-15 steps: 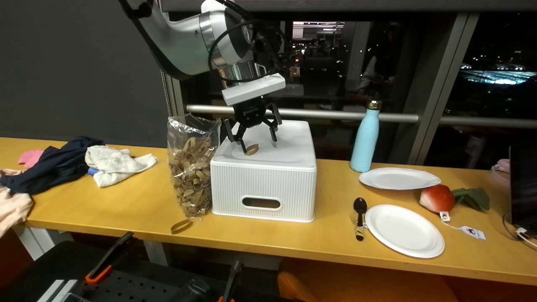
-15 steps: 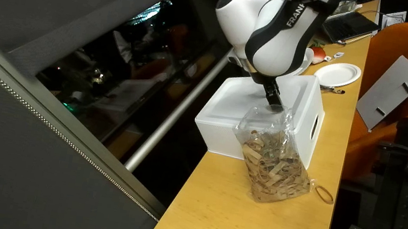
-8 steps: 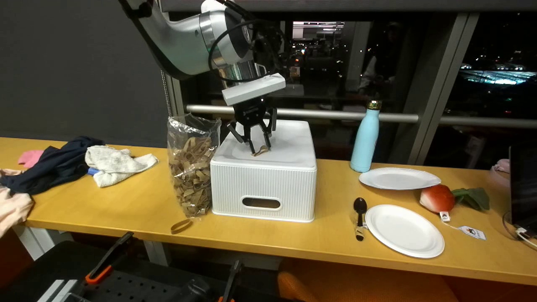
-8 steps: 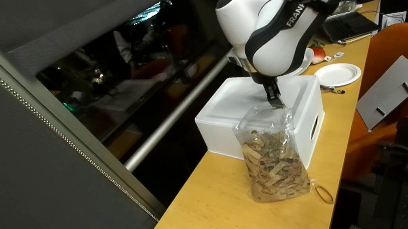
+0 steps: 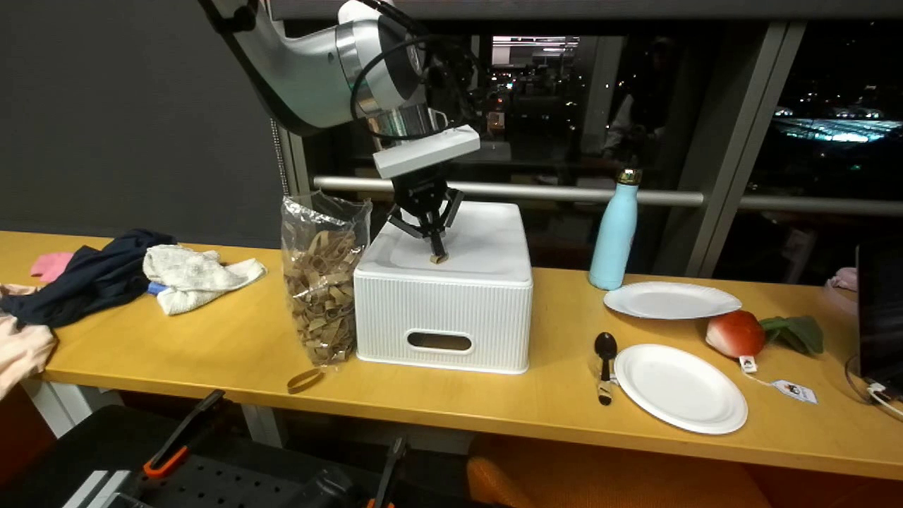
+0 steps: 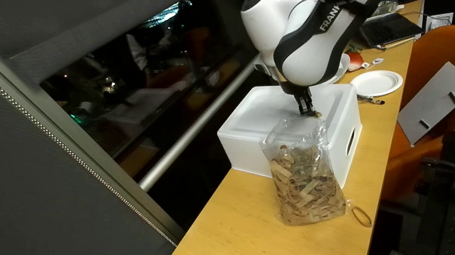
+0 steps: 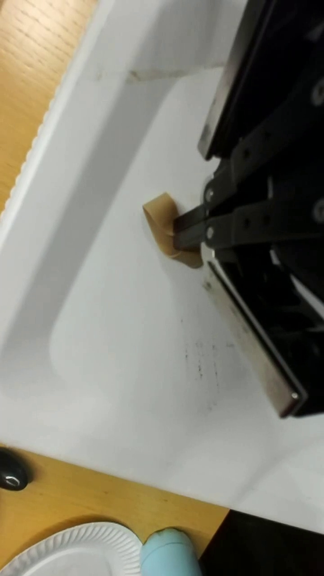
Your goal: Put the rubber bands into the basket
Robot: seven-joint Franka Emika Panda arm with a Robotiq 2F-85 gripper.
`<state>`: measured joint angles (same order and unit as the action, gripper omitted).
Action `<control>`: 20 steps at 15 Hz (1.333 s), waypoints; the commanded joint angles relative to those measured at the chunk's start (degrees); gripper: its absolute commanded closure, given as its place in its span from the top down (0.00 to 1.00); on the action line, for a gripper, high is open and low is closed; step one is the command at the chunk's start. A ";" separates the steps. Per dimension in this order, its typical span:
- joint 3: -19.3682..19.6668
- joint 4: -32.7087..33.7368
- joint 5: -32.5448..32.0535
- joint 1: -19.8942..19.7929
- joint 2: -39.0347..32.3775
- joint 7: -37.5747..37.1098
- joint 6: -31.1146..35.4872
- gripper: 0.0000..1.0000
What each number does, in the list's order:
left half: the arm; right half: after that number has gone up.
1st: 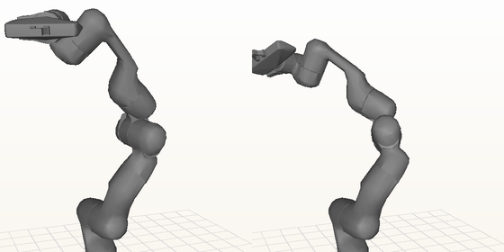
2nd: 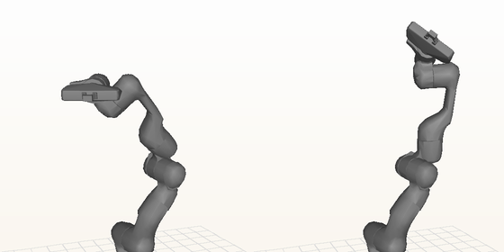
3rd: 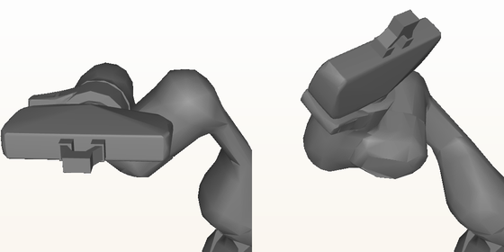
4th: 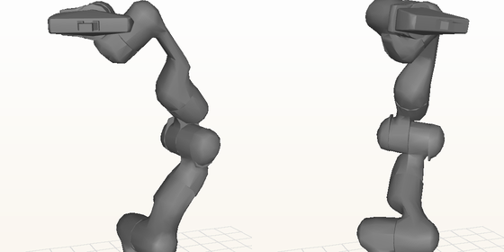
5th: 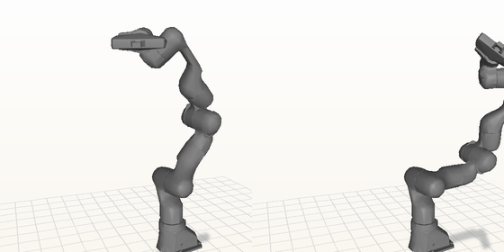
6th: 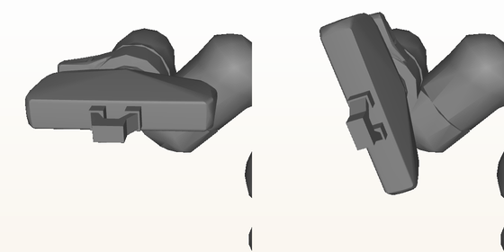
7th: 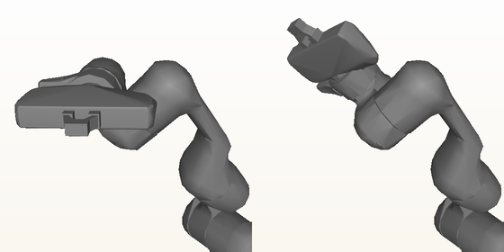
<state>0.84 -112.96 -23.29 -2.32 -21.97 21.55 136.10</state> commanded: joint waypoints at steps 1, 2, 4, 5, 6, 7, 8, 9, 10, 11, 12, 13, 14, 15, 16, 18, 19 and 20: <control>-0.04 -0.90 0.48 -0.05 1.22 0.52 1.17 0.00; -0.14 -1.04 0.53 0.04 1.81 0.60 0.74 0.00; -0.22 -1.54 0.17 0.49 3.77 0.20 0.54 0.00; -0.32 -1.63 0.14 0.72 4.72 0.06 0.44 0.00; -0.62 -1.95 0.26 1.07 6.15 -0.02 0.29 0.00; -0.86 -1.91 0.23 1.51 7.25 -0.22 -0.20 0.00; -1.13 -1.97 0.20 1.93 8.33 -0.36 -0.39 0.00; -1.49 -1.79 0.10 2.57 9.27 -0.52 -0.90 0.00; -1.85 -1.68 0.05 3.08 10.22 -0.52 -1.14 0.00; -2.29 -1.38 -0.03 3.70 10.80 -0.60 -1.43 0.00; -2.67 -1.12 0.06 4.24 11.33 -0.49 -1.94 0.00; -3.17 -0.95 0.16 4.85 11.37 -0.58 -2.24 0.00; -3.62 -1.00 0.04 5.54 11.67 -0.97 -2.98 0.00; -4.02 -1.31 -0.04 6.09 12.01 -1.30 -3.81 0.00; -4.43 -1.87 -0.28 6.75 12.42 -2.02 -4.64 0.00; -5.05 -2.56 -0.24 7.57 12.82 -2.71 -5.53 0.00; -5.35 -2.58 0.11 7.89 12.67 -2.69 -5.96 0.00; -5.62 -2.50 0.20 8.21 12.47 -2.52 -6.27 0.00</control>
<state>-4.01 -114.34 -23.29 5.26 -10.88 19.57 131.53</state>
